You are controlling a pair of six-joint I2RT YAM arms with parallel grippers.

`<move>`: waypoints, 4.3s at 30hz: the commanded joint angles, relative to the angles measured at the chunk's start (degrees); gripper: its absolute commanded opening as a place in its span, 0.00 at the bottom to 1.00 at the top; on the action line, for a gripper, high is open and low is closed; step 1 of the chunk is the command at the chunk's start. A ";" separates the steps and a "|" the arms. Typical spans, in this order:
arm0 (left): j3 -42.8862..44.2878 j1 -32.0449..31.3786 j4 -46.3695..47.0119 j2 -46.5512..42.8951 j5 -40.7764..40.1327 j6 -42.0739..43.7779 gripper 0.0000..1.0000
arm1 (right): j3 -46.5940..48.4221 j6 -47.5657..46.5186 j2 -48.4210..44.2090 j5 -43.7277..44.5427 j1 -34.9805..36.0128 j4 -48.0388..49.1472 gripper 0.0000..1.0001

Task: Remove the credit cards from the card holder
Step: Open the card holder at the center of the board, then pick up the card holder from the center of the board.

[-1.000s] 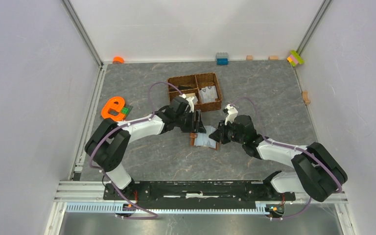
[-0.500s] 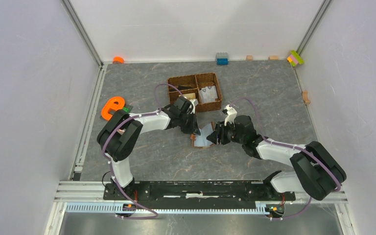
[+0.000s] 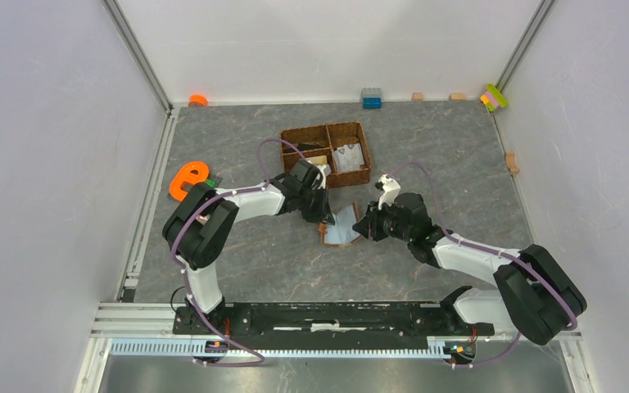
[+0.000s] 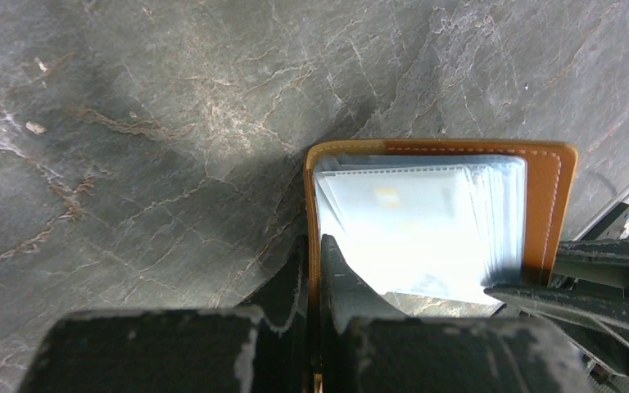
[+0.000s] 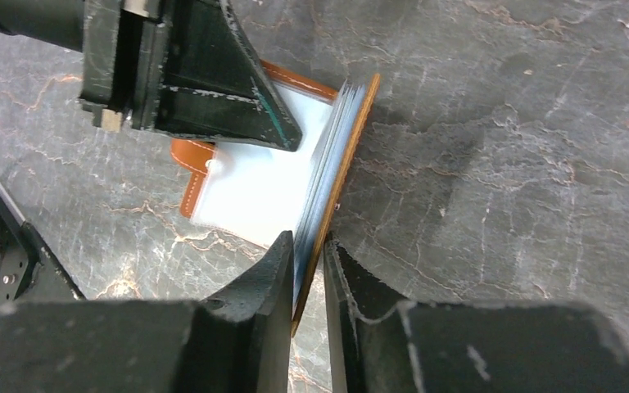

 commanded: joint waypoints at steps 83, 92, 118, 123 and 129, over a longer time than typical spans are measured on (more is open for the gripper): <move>-13.56 1.18 29.45 -11.26 14.08 -11.28 1.00 | -4.81 -0.59 -5.21 4.47 3.00 9.85 0.00; -12.42 -1.01 27.72 -11.73 12.70 -8.77 1.00 | -4.67 -1.14 -6.01 5.67 3.00 9.28 0.00; -16.37 1.79 42.97 -10.35 19.90 -16.29 0.60 | -12.25 4.25 -13.14 -2.69 2.56 25.42 0.00; -16.67 1.74 43.25 -10.94 19.55 -16.07 0.23 | -12.15 4.00 -13.07 -3.30 2.47 25.57 0.08; -16.96 1.78 42.93 -11.83 19.10 -15.59 0.11 | -12.37 3.96 -13.59 -2.95 2.39 25.31 0.25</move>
